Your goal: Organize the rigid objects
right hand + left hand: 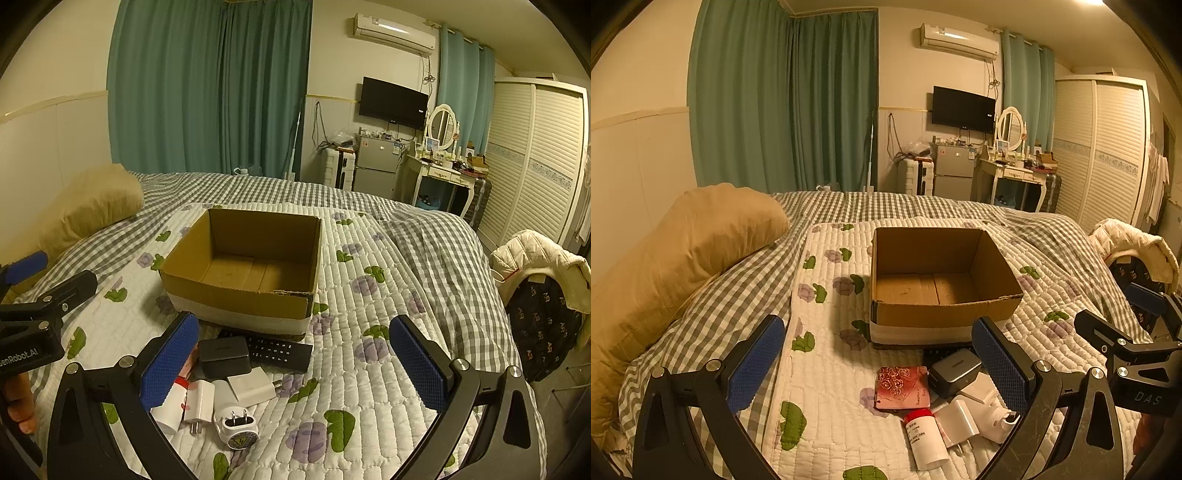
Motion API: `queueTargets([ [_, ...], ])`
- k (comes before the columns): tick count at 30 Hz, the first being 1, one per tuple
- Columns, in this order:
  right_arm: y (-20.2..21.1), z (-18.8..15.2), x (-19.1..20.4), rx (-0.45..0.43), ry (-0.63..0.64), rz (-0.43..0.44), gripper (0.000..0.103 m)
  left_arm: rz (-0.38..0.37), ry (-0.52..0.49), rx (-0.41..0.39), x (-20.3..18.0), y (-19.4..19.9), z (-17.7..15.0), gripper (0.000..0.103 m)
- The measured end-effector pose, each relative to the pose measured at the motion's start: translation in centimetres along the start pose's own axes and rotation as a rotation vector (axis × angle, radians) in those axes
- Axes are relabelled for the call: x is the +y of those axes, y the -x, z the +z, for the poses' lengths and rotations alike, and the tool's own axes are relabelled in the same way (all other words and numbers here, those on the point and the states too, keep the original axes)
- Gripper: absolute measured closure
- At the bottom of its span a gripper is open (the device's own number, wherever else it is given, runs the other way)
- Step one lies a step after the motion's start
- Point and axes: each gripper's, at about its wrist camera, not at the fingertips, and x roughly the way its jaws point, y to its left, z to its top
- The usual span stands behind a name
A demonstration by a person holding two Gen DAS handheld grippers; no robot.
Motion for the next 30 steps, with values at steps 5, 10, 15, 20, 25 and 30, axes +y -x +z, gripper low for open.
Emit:
queueTargets([
  [5,-0.01,0.00,0.04,0.001,-0.001,-0.001,0.000,0.000,0.000,0.001,-0.04,-0.04,-0.01,0.000],
  [10,-0.12,-0.13,0.13,0.004,0.002,0.002,0.000,0.000,0.001,0.005,-0.03,-0.08,-0.40,0.000],
  [15,-0.18,-0.21,0.17,0.005,0.003,0.003,0.000,-0.002,0.001,0.006,-0.12,-0.03,-0.62,0.000],
  [20,-0.20,-0.28,0.18,0.005,0.001,0.004,0.000,-0.013,0.006,0.015,-0.21,-0.13,-0.81,0.000],
  [25,-0.22,-0.38,0.25,0.012,0.003,0.005,0.000,-0.016,0.008,0.017,-0.17,-0.16,-0.59,0.000],
  [30,-0.09,-0.31,0.31,0.010,0.008,0.006,0.000,-0.014,0.011,0.016,-0.28,-0.10,-0.46,0.000],
])
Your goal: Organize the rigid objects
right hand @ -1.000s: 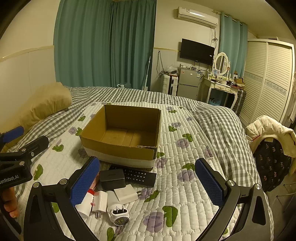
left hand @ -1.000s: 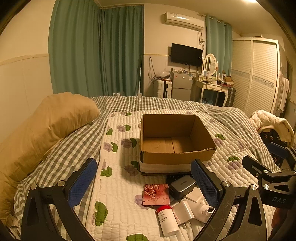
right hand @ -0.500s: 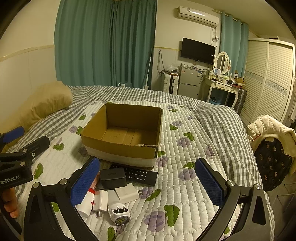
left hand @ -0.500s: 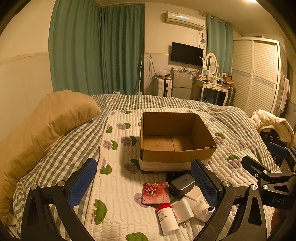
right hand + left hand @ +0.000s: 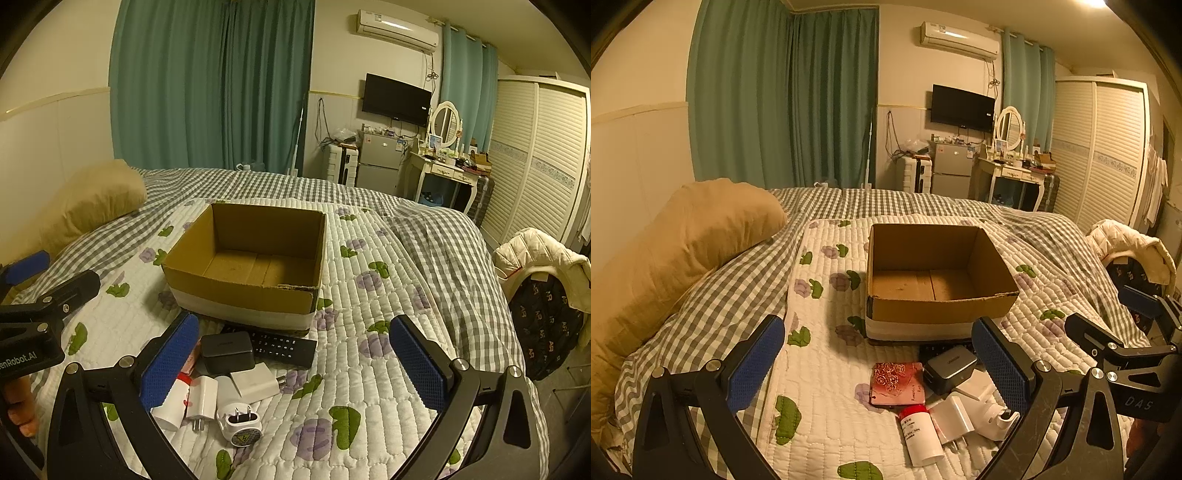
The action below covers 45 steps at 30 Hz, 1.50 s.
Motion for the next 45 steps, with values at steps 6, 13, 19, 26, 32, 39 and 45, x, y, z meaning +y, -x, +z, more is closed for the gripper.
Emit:
queueTargets([
  [6,-0.2,0.2,0.1,0.011,-0.003,0.004,0.000,0.017,-0.015,-0.005,-0.3,0.3,0.3,0.000],
  [13,0.1,0.3,0.0,0.007,-0.001,0.011,0.000,0.006,-0.015,-0.005,-0.5,0.6,0.6,0.000],
  [19,0.2,0.5,0.1,0.014,0.006,0.011,0.000,0.001,-0.016,0.000,-0.7,0.6,0.7,0.000],
  [26,-0.8,-0.1,0.1,0.046,0.016,0.025,0.000,-0.018,-0.023,0.046,-1.1,-0.9,0.1,0.000],
  [32,-4.2,-2.5,0.2,0.134,0.037,0.029,0.000,0.002,-0.068,0.226,-1.8,-6.2,-3.7,0.000],
  [39,-7.3,-5.6,0.2,0.239,0.060,0.021,0.000,-0.028,-0.120,0.427,-3.1,-10.2,-9.2,0.016],
  [45,-7.4,-6.0,0.6,0.246,0.087,0.029,0.000,-0.056,-0.155,0.475,-4.2,-10.6,-10.6,0.044],
])
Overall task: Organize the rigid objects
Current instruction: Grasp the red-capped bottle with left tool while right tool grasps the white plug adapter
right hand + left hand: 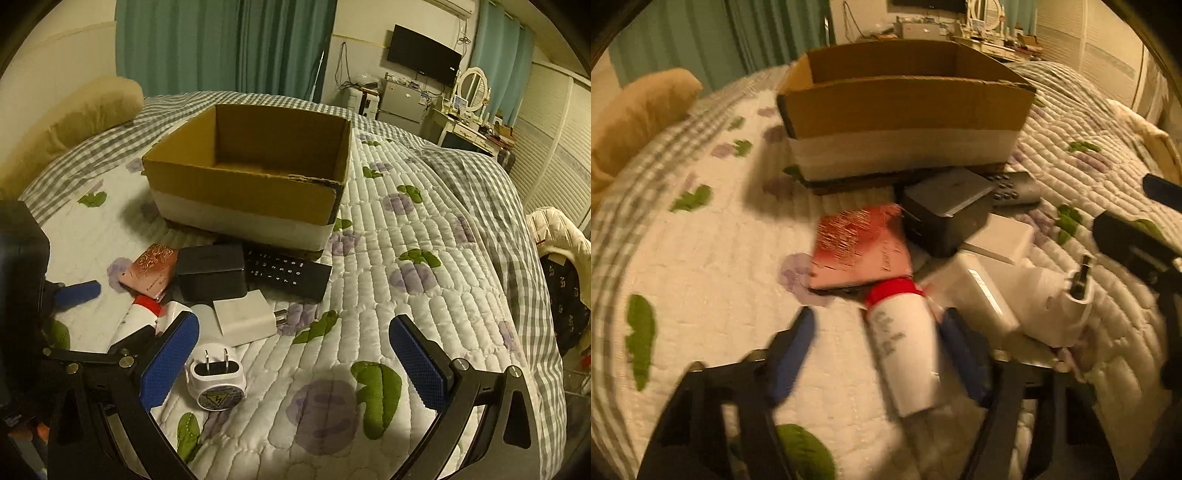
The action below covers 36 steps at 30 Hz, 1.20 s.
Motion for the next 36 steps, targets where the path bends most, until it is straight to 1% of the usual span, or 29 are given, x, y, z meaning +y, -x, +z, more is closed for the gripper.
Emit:
queueTargets([
  [2,-0.1,0.0,0.3,0.007,0.011,0.001,0.000,-0.026,-0.027,0.023,-0.7,-0.3,-0.3,0.063],
  [5,-0.1,0.0,0.6,0.011,0.023,0.006,0.000,-0.008,-0.061,0.047,-1.3,-0.9,-0.6,0.062],
  [9,-0.2,0.0,0.5,0.022,0.021,0.012,0.000,-0.051,-0.031,0.091,-0.5,-1.9,-0.4,0.061],
  [11,-0.2,0.0,0.5,0.026,0.020,0.016,0.000,-0.059,-0.025,0.101,-0.3,-2.1,-0.5,0.061],
  [14,-0.3,-0.1,0.6,0.032,0.036,0.027,0.000,-0.071,-0.008,0.077,0.2,-1.4,-0.2,0.064],
  [17,-0.6,-0.2,0.9,0.053,0.059,0.068,0.000,-0.087,0.007,0.028,0.9,0.5,0.1,0.066],
  [19,-1.2,-0.2,1.3,0.099,0.088,0.109,0.000,-0.088,0.008,-0.016,1.3,2.0,0.5,0.067],
  [22,-2.2,-0.6,2.5,0.161,0.146,0.122,0.001,-0.080,0.012,-0.050,2.0,3.5,1.1,0.067],
  [24,-3.0,-0.8,3.2,0.201,0.181,0.123,0.011,-0.075,0.015,-0.057,2.5,3.9,1.0,0.067],
  [25,-3.5,-0.9,3.5,0.225,0.200,0.121,0.013,-0.074,0.019,-0.056,2.5,3.9,1.1,0.067],
  [27,-4.2,-1.2,4.0,0.263,0.222,0.128,0.023,-0.081,0.028,-0.049,2.7,3.9,0.9,0.067],
  [28,-4.7,-1.4,4.2,0.285,0.230,0.137,0.025,-0.085,0.032,-0.045,2.7,3.9,0.9,0.067],
  [30,-5.3,-1.6,4.5,0.313,0.234,0.153,0.035,-0.086,0.034,-0.037,2.5,3.6,0.7,0.067],
  [31,-5.7,-1.6,4.8,0.329,0.243,0.156,0.037,-0.088,0.035,-0.036,2.5,3.6,0.6,0.067],
  [32,-6.0,-1.6,5.0,0.338,0.248,0.155,0.040,-0.091,0.034,-0.036,2.5,3.5,0.6,0.067],
  [33,-6.3,-1.6,5.1,0.344,0.248,0.161,0.046,-0.094,0.032,-0.036,2.5,3.5,0.5,0.067],
  [34,-6.6,-1.5,5.2,0.355,0.239,0.180,0.049,-0.097,0.031,-0.037,2.4,3.6,0.5,0.067],
  [35,-6.7,-1.5,5.3,0.360,0.235,0.192,0.055,-0.099,0.030,-0.037,2.4,3.6,0.5,0.067],
  [36,-6.8,-1.6,5.4,0.363,0.233,0.190,0.055,-0.101,0.029,-0.037,2.4,3.6,0.5,0.067],
])
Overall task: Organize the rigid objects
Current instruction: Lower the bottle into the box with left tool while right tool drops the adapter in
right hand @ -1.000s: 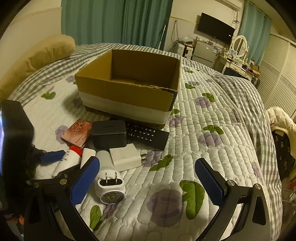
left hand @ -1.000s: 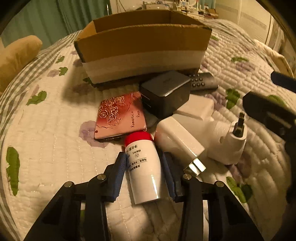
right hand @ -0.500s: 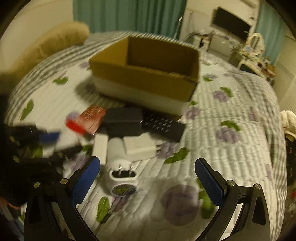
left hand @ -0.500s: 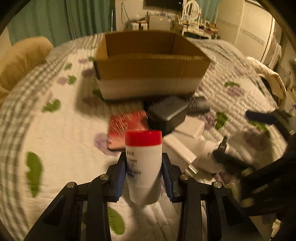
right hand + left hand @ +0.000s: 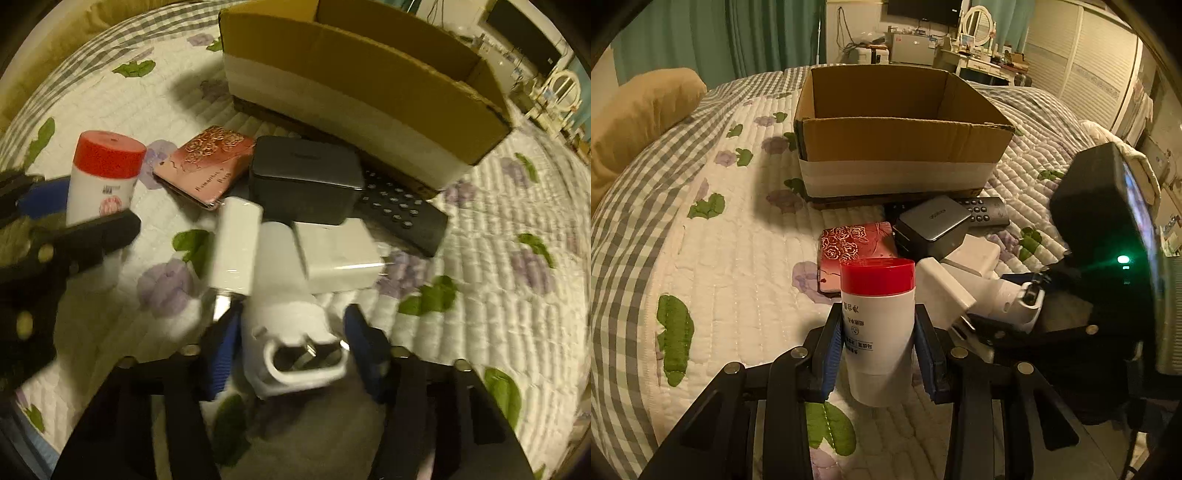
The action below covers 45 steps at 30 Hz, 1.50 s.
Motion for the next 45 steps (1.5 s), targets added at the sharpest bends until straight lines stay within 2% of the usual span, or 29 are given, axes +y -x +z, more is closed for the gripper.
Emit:
queueTargets([
  [6,2.4,-1.3,0.4,-0.078,0.004,-0.025,0.056,0.004,-0.003,-0.024,0.3,1.1,0.5,0.067],
  [12,8.9,-1.7,0.1,-0.240,-0.009,-0.064,0.058,0.006,-0.025,-0.095,0.0,3.8,2.7,0.067],
  [18,15.1,1.7,-0.9,-0.426,0.000,-0.120,0.058,-0.032,-0.039,-0.163,0.0,6.4,6.7,0.067],
  [21,17.8,4.7,-2.2,-0.510,-0.009,-0.155,0.058,-0.043,-0.033,-0.201,0.3,7.4,9.4,0.067],
  [25,19.9,8.7,-4.1,-0.598,-0.042,-0.156,0.058,-0.016,-0.057,-0.236,0.5,7.7,13.6,0.067],
  [28,20.2,11.3,-5.7,-0.636,-0.066,-0.177,0.058,0.010,-0.067,-0.233,0.7,6.5,17.0,0.067],
  [33,18.4,15.0,-8.2,-0.627,-0.098,-0.171,0.058,0.047,-0.109,-0.208,1.0,1.8,20.9,0.066],
  [35,17.2,16.1,-9.1,-0.613,-0.111,-0.179,0.058,0.029,-0.094,-0.180,1.3,-0.4,21.8,0.066],
  [37,15.6,16.9,-10.1,-0.595,-0.127,-0.176,0.058,0.002,-0.071,-0.156,1.6,-2.5,22.4,0.066],
  [41,12.6,17.5,-11.5,-0.551,-0.153,-0.166,0.058,0.000,-0.076,-0.089,1.5,-6.8,22.9,0.066],
  [45,10.0,17.5,-12.7,-0.514,-0.177,-0.158,0.058,-0.003,-0.048,-0.063,1.9,-9.1,22.6,0.066],
])
